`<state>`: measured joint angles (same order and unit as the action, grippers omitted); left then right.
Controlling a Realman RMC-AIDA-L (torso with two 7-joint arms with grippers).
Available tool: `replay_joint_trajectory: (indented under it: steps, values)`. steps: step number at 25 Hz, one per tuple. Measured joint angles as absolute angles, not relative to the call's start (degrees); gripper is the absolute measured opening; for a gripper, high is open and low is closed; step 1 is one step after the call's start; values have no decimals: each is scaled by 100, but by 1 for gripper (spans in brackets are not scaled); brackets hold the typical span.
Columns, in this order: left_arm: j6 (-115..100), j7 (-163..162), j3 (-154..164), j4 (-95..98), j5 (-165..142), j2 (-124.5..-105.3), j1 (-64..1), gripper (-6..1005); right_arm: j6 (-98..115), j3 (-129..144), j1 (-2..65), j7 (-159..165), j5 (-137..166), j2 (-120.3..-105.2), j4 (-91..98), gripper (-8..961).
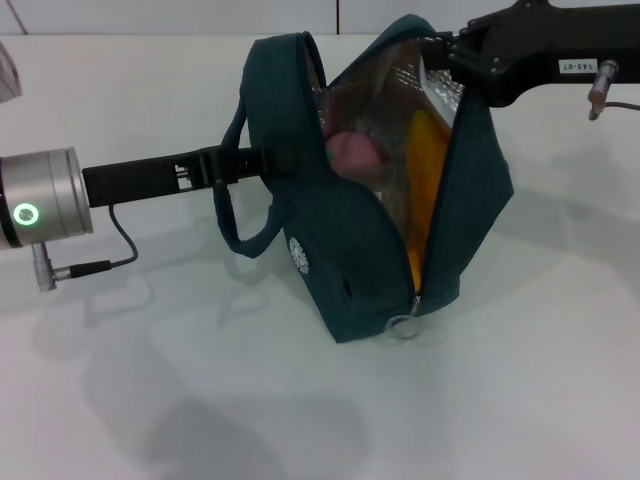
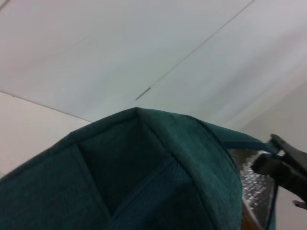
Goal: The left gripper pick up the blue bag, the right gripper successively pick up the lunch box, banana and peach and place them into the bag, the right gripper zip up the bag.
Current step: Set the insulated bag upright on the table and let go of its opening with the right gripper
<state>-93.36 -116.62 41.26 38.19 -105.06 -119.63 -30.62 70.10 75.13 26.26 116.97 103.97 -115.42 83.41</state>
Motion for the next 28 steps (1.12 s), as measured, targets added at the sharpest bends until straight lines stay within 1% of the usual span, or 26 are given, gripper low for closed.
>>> replay_joint_trajectory:
  steps: [12,20,28]
  values:
    - [-9387,-11622,4131,3773,-10502,-11961,-3014,42,7130,7418,2623,11631,10361,-11539,8122,24]
    - [-9355,-11612,4131,3771,-10524,-11961,-3018,42,7143,7389,2615,11628,10321,-11562,8046,27]
    - [-9316,-11610,4118,3762,-10511,-11961,-2983,43,7149,7246,2603,11248,9997,-11543,7641,29]
